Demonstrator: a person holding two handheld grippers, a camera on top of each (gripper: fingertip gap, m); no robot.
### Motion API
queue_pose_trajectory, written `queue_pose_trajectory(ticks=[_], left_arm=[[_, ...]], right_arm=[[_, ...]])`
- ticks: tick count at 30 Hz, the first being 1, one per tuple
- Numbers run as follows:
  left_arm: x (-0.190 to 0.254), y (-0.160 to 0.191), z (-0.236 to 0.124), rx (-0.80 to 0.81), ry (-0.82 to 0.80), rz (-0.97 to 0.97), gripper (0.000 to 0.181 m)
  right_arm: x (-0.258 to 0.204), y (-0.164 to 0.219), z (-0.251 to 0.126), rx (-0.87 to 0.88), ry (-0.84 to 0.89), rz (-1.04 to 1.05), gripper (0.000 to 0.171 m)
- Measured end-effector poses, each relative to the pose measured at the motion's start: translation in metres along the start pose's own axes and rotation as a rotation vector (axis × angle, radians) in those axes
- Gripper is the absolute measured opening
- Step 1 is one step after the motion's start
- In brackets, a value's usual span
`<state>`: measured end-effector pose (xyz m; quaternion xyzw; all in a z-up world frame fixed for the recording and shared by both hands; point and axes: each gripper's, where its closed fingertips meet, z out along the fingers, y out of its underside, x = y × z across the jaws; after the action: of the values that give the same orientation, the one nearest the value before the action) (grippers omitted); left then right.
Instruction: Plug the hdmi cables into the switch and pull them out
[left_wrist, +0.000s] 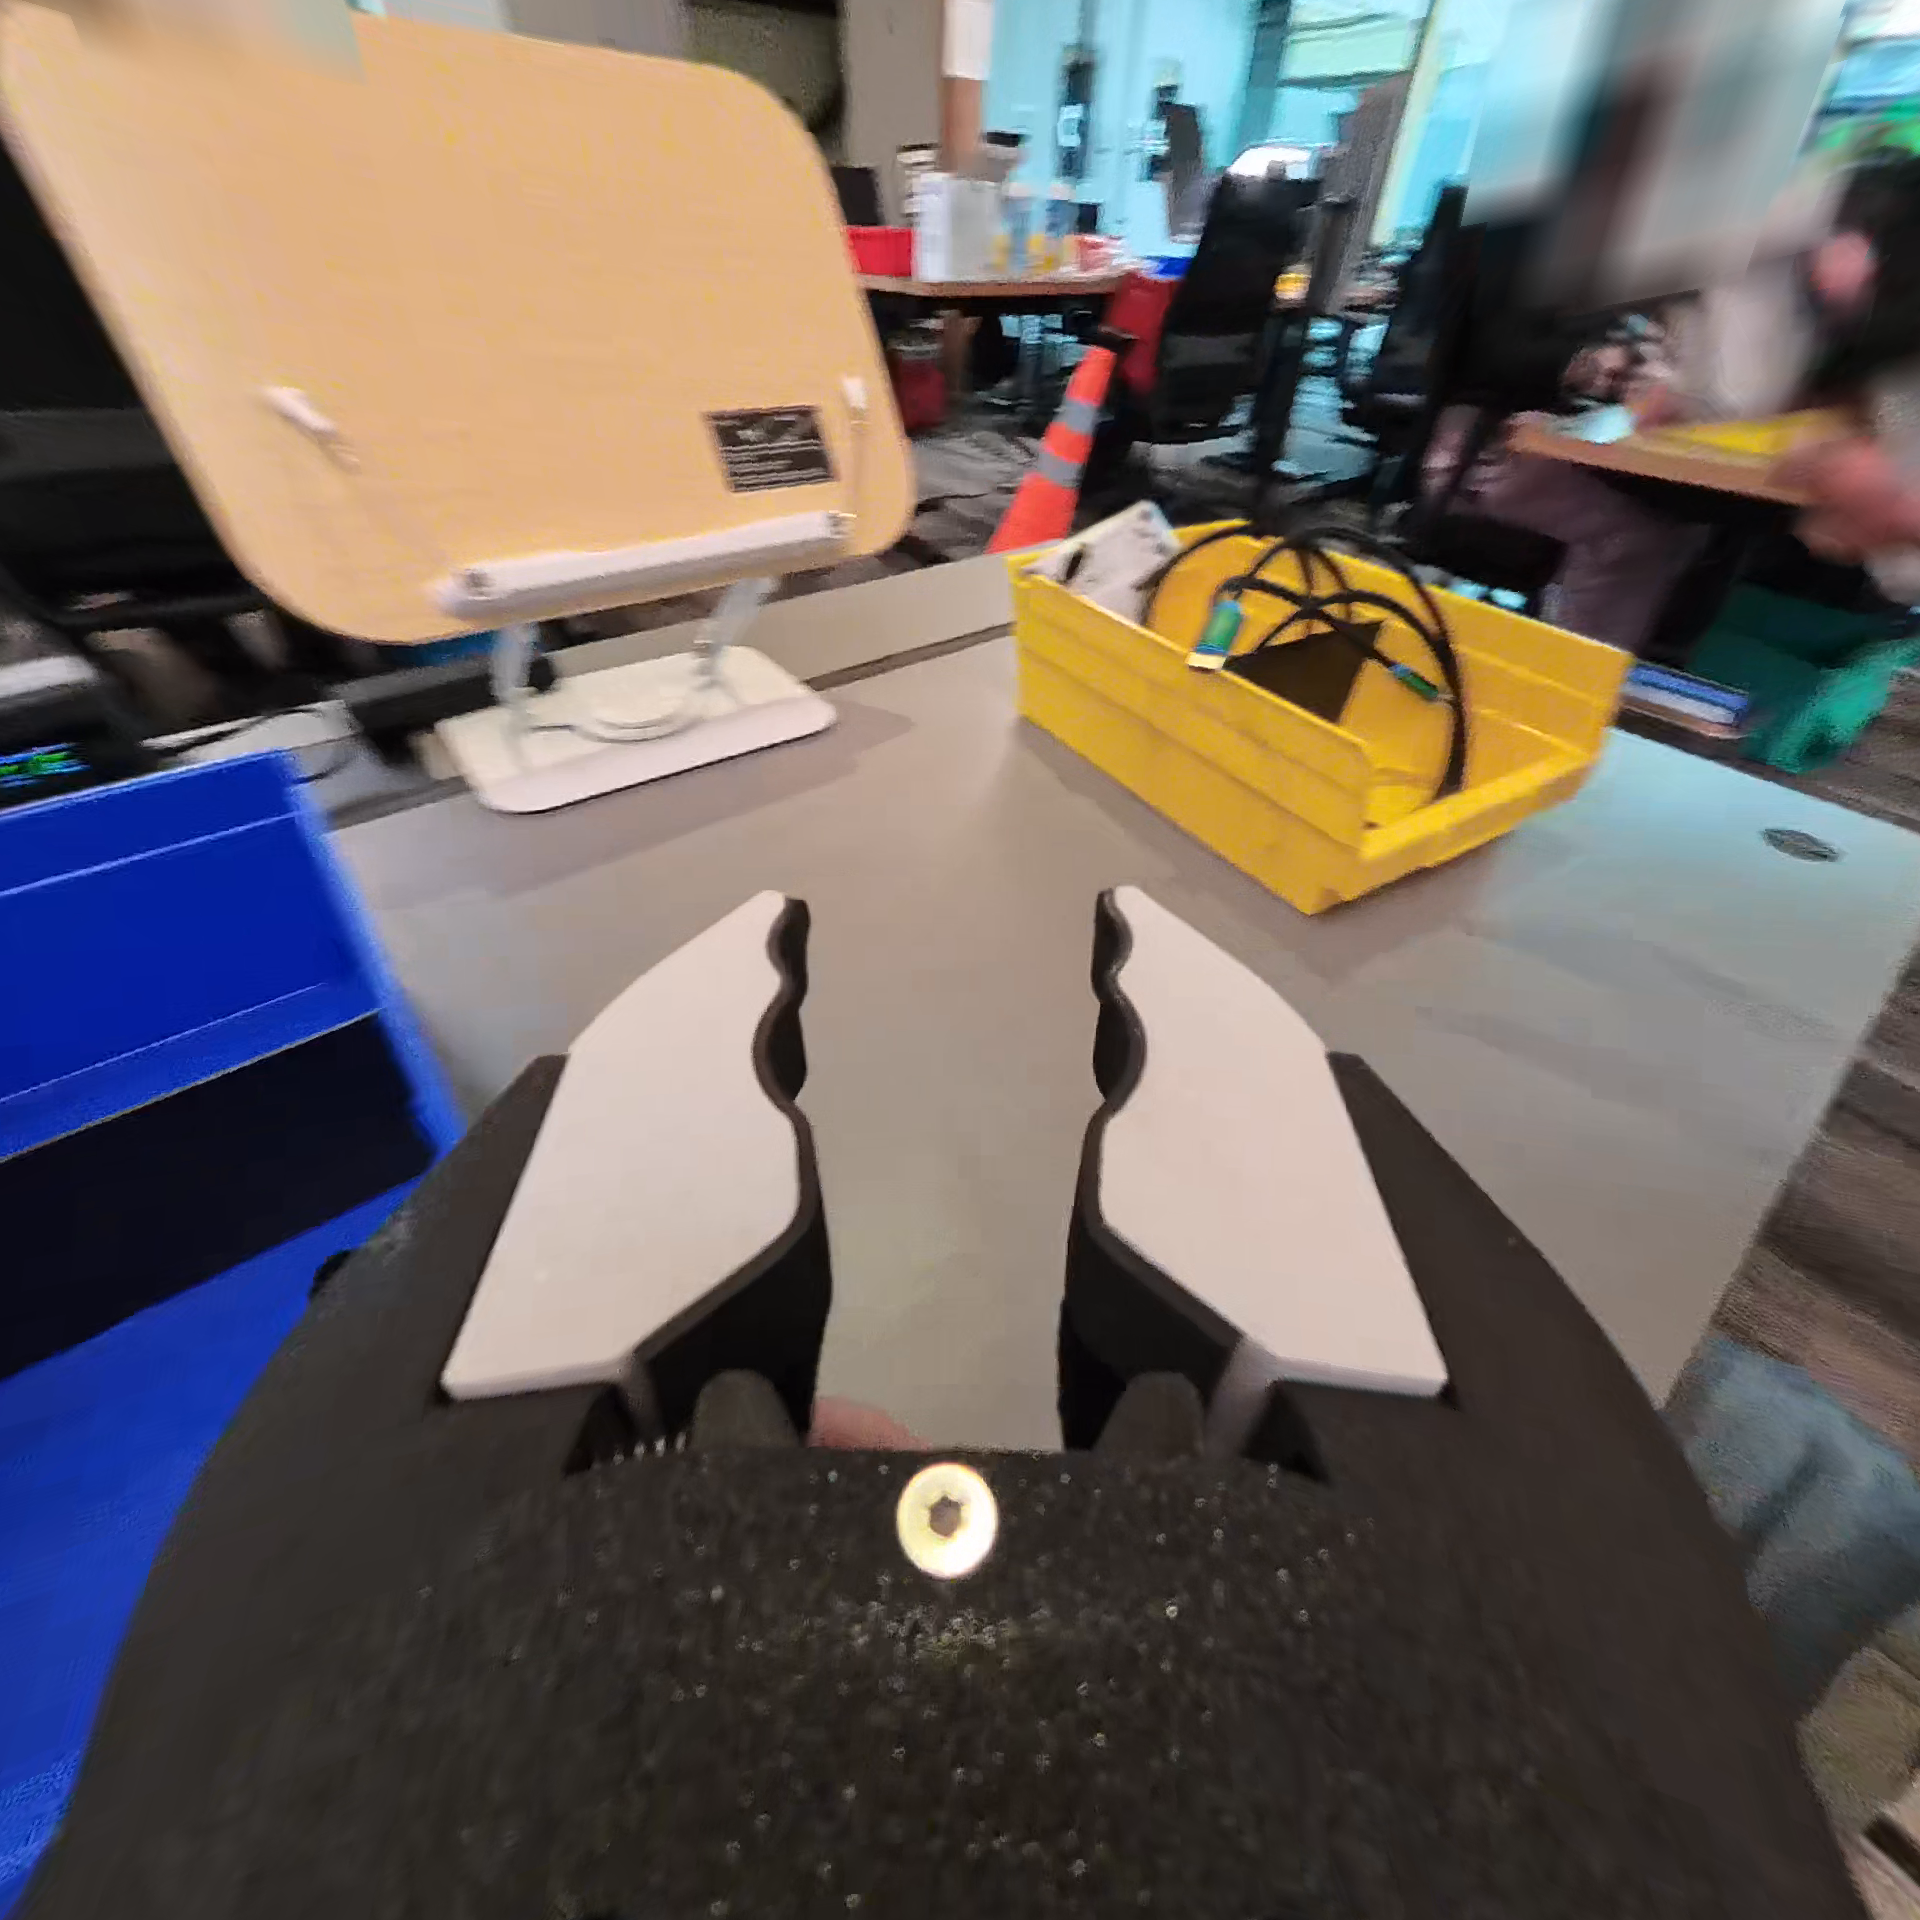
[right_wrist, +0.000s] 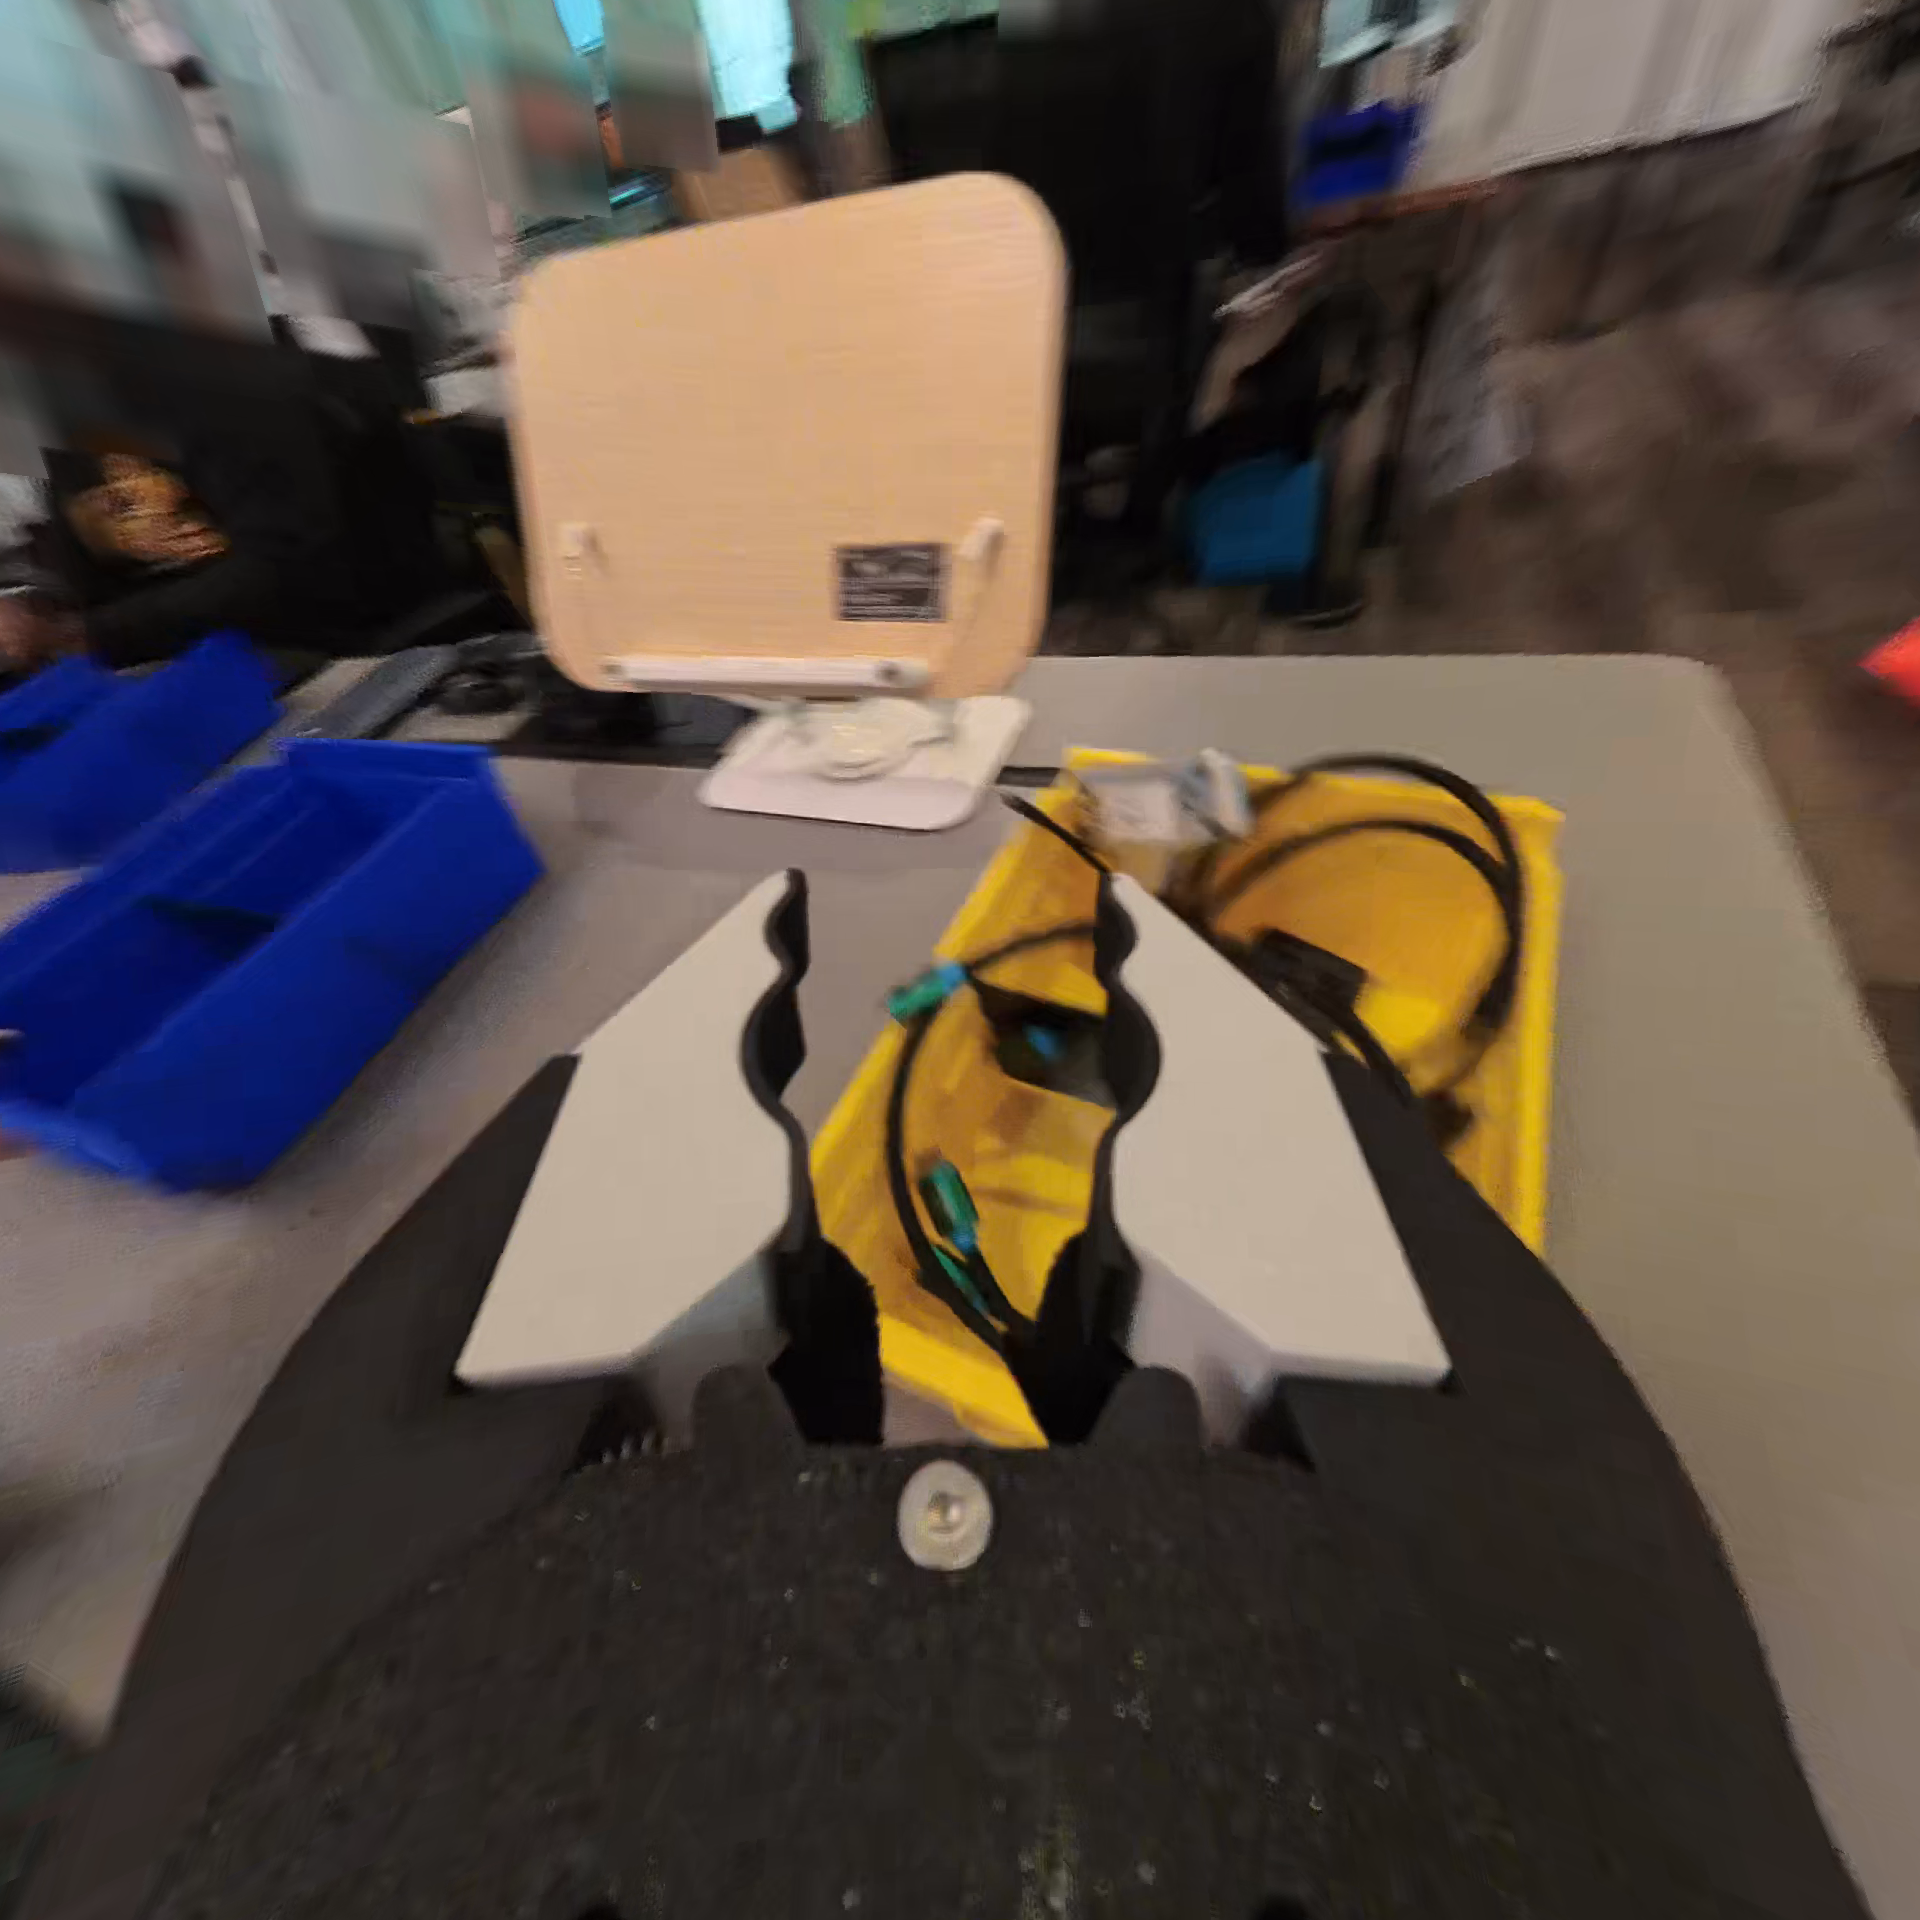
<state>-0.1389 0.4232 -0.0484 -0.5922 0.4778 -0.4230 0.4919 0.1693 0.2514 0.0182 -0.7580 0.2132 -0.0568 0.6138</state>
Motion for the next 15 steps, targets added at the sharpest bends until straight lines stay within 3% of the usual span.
queue_pose_trajectory(ticks=[1,2,4,7,10,15], left_arm=[[-0.008,0.0,-0.012,0.004,-0.039,-0.025,0.053],[-0.016,0.005,-0.024,-0.015,-0.068,-0.068,0.053],[-0.037,0.026,-0.047,-0.082,-0.15,-0.146,0.06],[-0.083,0.071,-0.08,-0.16,-0.379,-0.117,0.059],[-0.11,0.114,-0.095,-0.273,-0.459,-0.146,0.054],[-0.121,0.139,-0.098,-0.338,-0.455,-0.291,0.054]], right_arm=[[0.006,0.024,-0.012,0.029,0.087,-0.002,0.042],[0.007,0.052,-0.02,0.036,0.136,0.036,0.039],[0.005,0.114,-0.025,0.003,0.163,0.147,0.055],[0.0,0.184,-0.028,-0.101,0.212,0.145,0.062],[-0.012,0.186,-0.019,-0.139,0.21,0.062,0.062],[-0.008,0.188,-0.001,-0.165,0.252,-0.025,0.062]])
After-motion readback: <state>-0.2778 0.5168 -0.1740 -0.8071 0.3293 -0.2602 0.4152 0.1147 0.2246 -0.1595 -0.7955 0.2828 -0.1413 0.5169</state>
